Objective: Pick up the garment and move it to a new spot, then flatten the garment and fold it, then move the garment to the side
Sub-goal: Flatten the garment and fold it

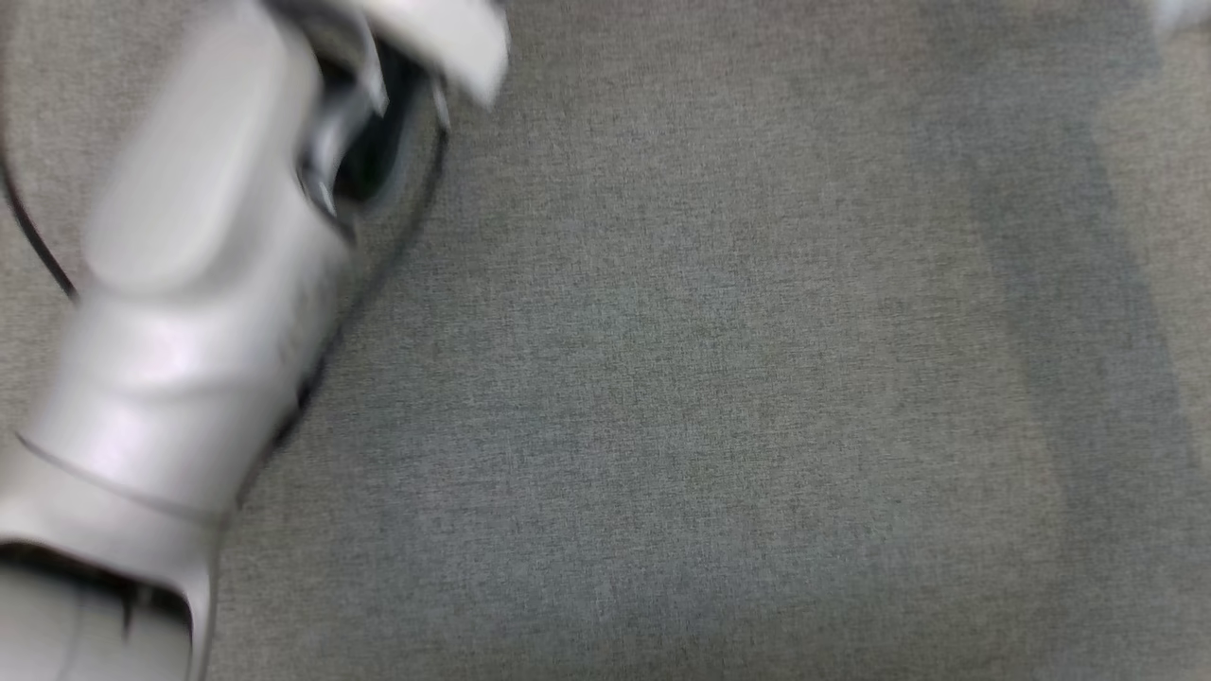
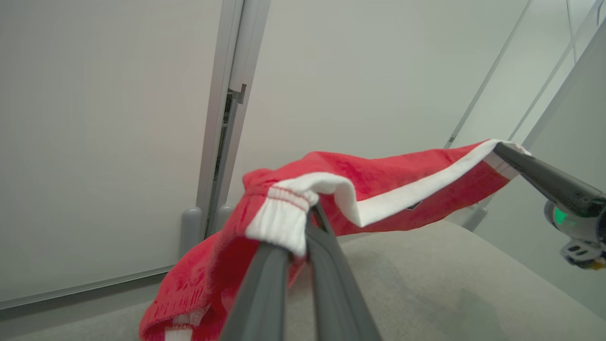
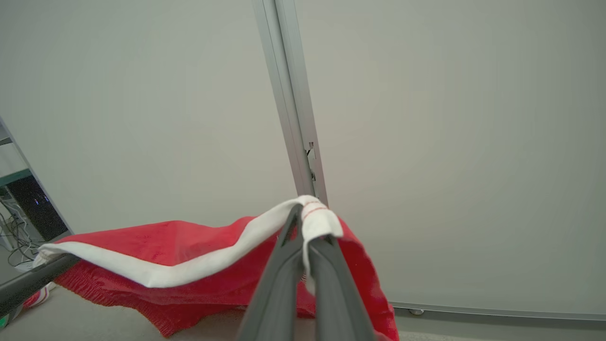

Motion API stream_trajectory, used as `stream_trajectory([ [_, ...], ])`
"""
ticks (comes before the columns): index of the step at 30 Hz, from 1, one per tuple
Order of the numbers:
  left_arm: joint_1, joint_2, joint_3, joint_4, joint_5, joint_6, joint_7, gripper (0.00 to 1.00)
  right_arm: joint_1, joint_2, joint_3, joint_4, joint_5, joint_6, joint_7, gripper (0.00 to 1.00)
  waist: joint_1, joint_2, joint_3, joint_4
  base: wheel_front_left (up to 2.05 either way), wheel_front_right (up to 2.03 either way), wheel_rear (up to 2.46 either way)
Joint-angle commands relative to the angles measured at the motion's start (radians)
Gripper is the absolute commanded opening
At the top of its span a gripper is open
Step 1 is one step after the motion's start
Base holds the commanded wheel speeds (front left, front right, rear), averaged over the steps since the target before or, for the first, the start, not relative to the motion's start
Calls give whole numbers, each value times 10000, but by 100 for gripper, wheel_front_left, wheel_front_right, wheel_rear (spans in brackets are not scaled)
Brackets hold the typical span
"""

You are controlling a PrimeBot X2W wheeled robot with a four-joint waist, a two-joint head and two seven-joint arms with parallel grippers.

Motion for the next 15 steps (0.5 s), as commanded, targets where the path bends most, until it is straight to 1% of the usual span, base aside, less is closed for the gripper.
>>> stream_trajectory([
  [1,784,280,-583,-232,-329,-4,-355,0,1139,-331,251,-350,398,4,-473,0,-1,0,-213,37,0,0,0],
  [3,1654,713,-1319,-720,-805,-5,-681,0,2485,-896,439,-909,810,4,-889,0,-1,0,-511,41,0,0,0],
  [6,2883,1433,-2039,-1611,-1278,-5,-938,0,4386,-1541,495,-1727,1128,4,-1198,0,-1,0,-807,35,0,0,0],
  [7,3317,1653,-2266,-1918,-1335,-6,-983,0,4985,-1708,475,-1971,1137,4,-1244,0,-1,0,-927,34,0,0,0],
  [10,4802,2194,-2672,-2615,-1498,-6,-1066,0,6808,-2028,265,-2494,1009,4,-1348,0,-1,0,-1847,19,0,0,0],
  [11,5220,2323,-2636,-2768,-1525,-5,-1081,0,7330,-2033,134,-2686,1001,4,-1364,0,-1,0,-2138,10,0,0,0],
  [13,6334,2333,-2328,-3090,-1643,-5,-1086,0,8500,-2009,-70,-2951,839,3,-1374,0,-1,0,-2776,-10,0,0,0],
  [15,7481,2318,-2002,-3389,-1460,148,-1079,0,9613,-1982,-172,-3210,638,3,-1363,0,-1,0,-3394,-29,0,0,0],
])
